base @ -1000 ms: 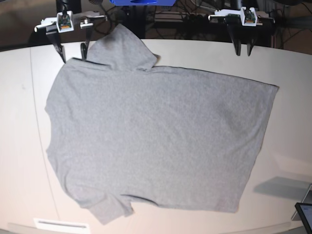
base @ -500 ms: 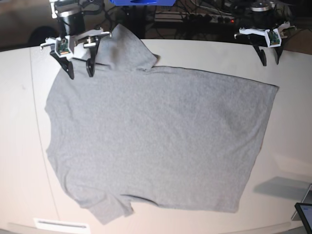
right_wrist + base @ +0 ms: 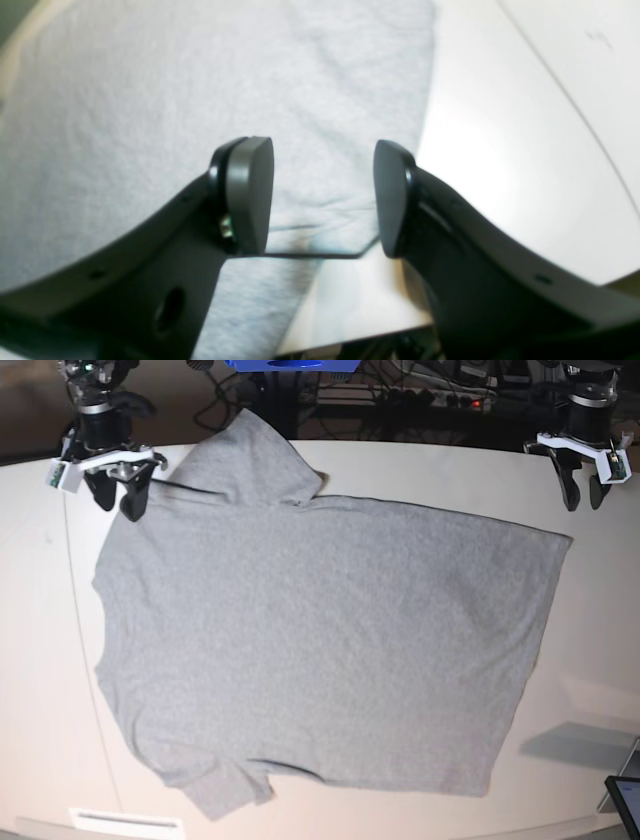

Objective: Fold the T-shirt properly
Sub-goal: 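Move both grippers down toward the shirt's shoulder corners, then grasp the grey shirt's shoulder edges with both grippers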

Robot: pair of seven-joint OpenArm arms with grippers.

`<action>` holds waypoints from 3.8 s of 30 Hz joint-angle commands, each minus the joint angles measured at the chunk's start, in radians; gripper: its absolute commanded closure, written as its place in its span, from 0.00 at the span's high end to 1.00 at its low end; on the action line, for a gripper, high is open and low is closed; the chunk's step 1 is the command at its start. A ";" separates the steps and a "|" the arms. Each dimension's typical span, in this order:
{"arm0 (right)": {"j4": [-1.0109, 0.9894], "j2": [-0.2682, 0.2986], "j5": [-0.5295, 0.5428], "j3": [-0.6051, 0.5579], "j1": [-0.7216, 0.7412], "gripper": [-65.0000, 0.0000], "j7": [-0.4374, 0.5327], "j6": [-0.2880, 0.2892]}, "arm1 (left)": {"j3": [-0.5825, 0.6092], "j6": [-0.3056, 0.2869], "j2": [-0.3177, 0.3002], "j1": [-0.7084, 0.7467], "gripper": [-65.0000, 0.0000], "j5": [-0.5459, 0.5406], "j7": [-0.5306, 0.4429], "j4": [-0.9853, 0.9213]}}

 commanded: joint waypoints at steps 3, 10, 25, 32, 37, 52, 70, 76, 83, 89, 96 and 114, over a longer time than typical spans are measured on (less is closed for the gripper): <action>0.019 0.046 0.200 0.049 -0.006 0.47 -0.052 0.004 | -0.009 -0.025 0.001 -0.004 0.37 0.030 -0.022 0.013; 0.013 0.081 0.480 0.141 -0.006 0.47 -0.231 -0.090 | -0.009 -0.062 0.030 -0.017 0.37 0.069 -0.020 0.013; -0.112 0.029 0.483 0.138 0.106 0.47 -0.406 -0.142 | -0.017 -0.064 0.049 -0.016 0.37 0.071 -0.020 0.011; -0.112 0.020 0.482 0.138 0.149 0.47 -0.457 -0.142 | -0.017 -0.064 0.047 -0.016 0.37 0.071 -0.020 0.011; -0.135 0.025 0.482 0.138 0.159 0.47 -0.457 -0.142 | -0.018 -0.064 0.047 -0.014 0.37 0.071 -0.020 0.010; -0.227 0.028 0.482 0.136 0.228 0.02 -0.485 -0.142 | -0.020 -0.062 0.047 -0.008 0.37 0.071 -0.016 0.010; -0.228 0.026 0.482 0.136 0.235 0.00 -0.529 -0.144 | -0.236 -0.109 0.035 -0.180 0.79 0.071 0.221 -0.030; -0.227 0.028 0.482 0.136 0.240 0.00 -0.551 -0.142 | -0.296 -0.109 -0.137 -0.335 0.65 0.071 0.549 -0.156; -0.227 0.028 0.482 0.136 0.242 0.00 -0.563 -0.142 | -0.291 -0.109 -0.218 -0.418 0.65 0.068 0.664 -0.274; -0.227 0.028 0.482 0.136 0.243 0.00 -0.563 -0.142 | -0.247 -0.109 -0.223 -0.464 0.65 0.069 0.664 -0.328; -0.227 0.029 0.482 0.136 0.248 0.00 -0.563 -0.142 | -0.229 -0.109 -0.217 -0.538 0.65 0.071 0.664 -0.334; -0.227 0.022 0.370 0.136 0.280 0.00 -0.564 -0.142 | 0.003 -0.109 -0.223 -0.547 0.65 0.063 0.666 -0.524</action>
